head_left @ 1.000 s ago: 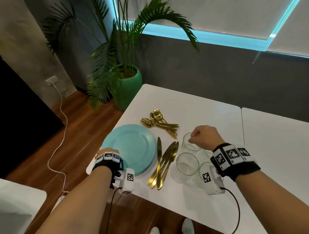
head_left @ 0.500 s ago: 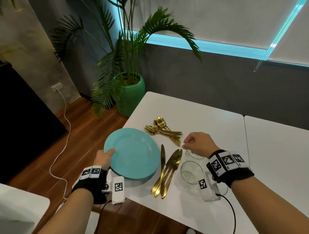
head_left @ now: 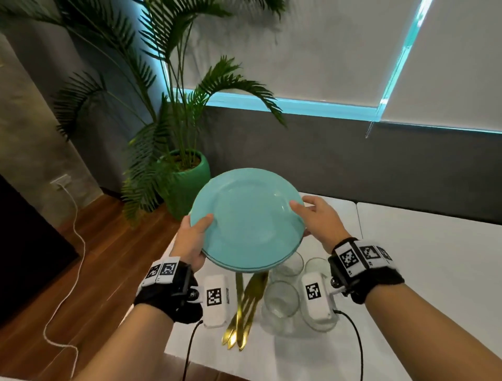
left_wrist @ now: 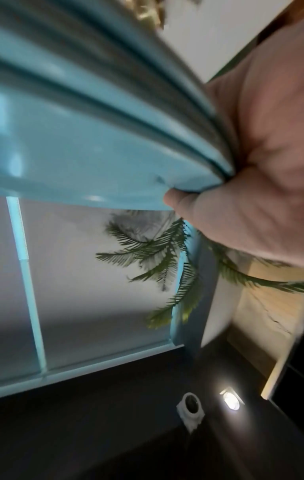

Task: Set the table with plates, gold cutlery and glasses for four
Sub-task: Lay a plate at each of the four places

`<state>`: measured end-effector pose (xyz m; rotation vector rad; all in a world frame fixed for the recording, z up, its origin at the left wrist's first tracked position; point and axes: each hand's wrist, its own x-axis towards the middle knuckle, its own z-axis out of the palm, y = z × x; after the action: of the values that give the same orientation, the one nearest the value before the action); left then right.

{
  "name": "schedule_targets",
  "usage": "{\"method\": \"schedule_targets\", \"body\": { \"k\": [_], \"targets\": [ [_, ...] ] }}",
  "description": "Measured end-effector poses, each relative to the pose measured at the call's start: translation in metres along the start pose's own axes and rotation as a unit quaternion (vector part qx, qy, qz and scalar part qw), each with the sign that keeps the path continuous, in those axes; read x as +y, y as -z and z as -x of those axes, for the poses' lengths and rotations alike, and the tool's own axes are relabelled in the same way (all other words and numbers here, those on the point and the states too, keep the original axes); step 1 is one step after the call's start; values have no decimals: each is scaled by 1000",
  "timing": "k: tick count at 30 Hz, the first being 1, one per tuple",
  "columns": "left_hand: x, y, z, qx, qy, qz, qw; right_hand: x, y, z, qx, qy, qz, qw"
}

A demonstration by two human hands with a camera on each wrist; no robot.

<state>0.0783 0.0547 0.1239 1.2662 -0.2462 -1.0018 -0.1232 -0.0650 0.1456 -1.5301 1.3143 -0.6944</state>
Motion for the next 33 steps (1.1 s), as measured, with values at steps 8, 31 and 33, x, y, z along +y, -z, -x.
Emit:
{"method": "schedule_targets", "body": {
  "k": [8,31,33],
  "targets": [
    [-50,-136,9,-78,1,-52,996,55,134,-9,99,-55,-9,993],
    [-197,-414,2,12,-4,-234,972,283,476,-45,426,-263,-340,796],
    [-202,-421,-4,24,4,-234,972,300,476,-52,432,-283,-356,778]
  ]
}}
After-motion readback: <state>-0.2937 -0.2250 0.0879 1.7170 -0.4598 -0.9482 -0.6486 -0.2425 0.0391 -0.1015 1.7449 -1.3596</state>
